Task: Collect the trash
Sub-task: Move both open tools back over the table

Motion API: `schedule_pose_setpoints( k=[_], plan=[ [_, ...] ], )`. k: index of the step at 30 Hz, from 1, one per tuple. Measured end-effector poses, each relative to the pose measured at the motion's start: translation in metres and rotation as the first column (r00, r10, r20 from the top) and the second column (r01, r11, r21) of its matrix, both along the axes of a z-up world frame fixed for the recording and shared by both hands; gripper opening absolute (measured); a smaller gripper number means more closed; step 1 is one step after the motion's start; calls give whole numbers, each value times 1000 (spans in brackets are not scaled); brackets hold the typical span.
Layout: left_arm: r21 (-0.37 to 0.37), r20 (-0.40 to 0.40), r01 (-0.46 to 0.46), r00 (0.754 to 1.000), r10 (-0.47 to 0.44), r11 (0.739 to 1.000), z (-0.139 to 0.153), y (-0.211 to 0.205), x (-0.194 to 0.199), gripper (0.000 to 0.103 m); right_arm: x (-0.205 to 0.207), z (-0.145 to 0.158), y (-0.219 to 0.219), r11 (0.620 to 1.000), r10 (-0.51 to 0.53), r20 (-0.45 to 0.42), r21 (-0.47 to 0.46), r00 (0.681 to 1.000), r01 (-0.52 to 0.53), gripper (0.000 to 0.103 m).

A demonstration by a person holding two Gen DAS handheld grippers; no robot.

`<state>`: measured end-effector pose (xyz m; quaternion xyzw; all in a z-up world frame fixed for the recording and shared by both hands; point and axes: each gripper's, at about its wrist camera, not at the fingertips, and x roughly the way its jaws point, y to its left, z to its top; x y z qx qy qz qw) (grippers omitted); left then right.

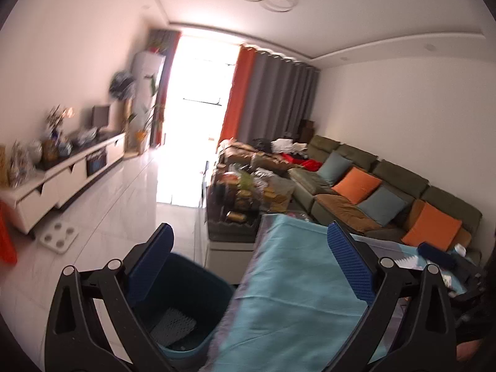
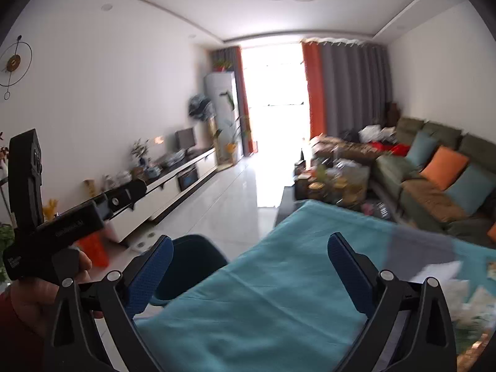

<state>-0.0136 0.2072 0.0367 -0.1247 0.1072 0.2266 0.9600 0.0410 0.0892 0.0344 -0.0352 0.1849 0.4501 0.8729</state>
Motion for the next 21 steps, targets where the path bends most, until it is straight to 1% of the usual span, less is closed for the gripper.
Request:
schedule_pose_setpoints(
  k=[2, 5, 7, 9, 10, 13, 15, 19, 21],
  plan=[
    [25, 15, 37, 999, -37, 999, 4, -18, 5, 98, -3, 5, -15, 1000, -28, 26, 13, 999, 28, 96],
    [43, 37, 94, 995, -96, 995, 8, -42, 10, 98, -8, 9, -39, 997, -76, 62, 30, 995, 74, 96],
    [59, 36, 131, 990, -133, 990, 7, -58, 13, 98, -11, 10, -53, 993, -119, 93, 35, 989, 116, 96],
    [81, 33, 160, 986, -163, 984, 6, -76, 17, 98, -12, 10, -65, 990, -139, 108, 46, 984, 135, 96],
    [101, 24, 178, 983, -181, 979, 5, -87, 19, 98, -13, 10, -72, 986, -166, 122, 48, 979, 161, 96],
    [128, 19, 217, 975, -222, 968, 3, -108, 22, 98, -21, 7, -90, 976, -215, 143, 64, 966, 208, 96],
    [153, 27, 235, 970, -242, 960, 1, -123, 22, 98, -27, 6, -102, 969, -245, 147, 74, 958, 236, 96],
    [181, 31, 276, 958, -286, 944, -3, -147, 24, 97, -35, 2, -129, 949, -314, 162, 89, 935, 303, 96],
    [181, 29, 301, 950, -311, 936, -5, -157, 26, 98, -39, 1, -140, 935, -353, 171, 99, 920, 340, 96]
  ],
)
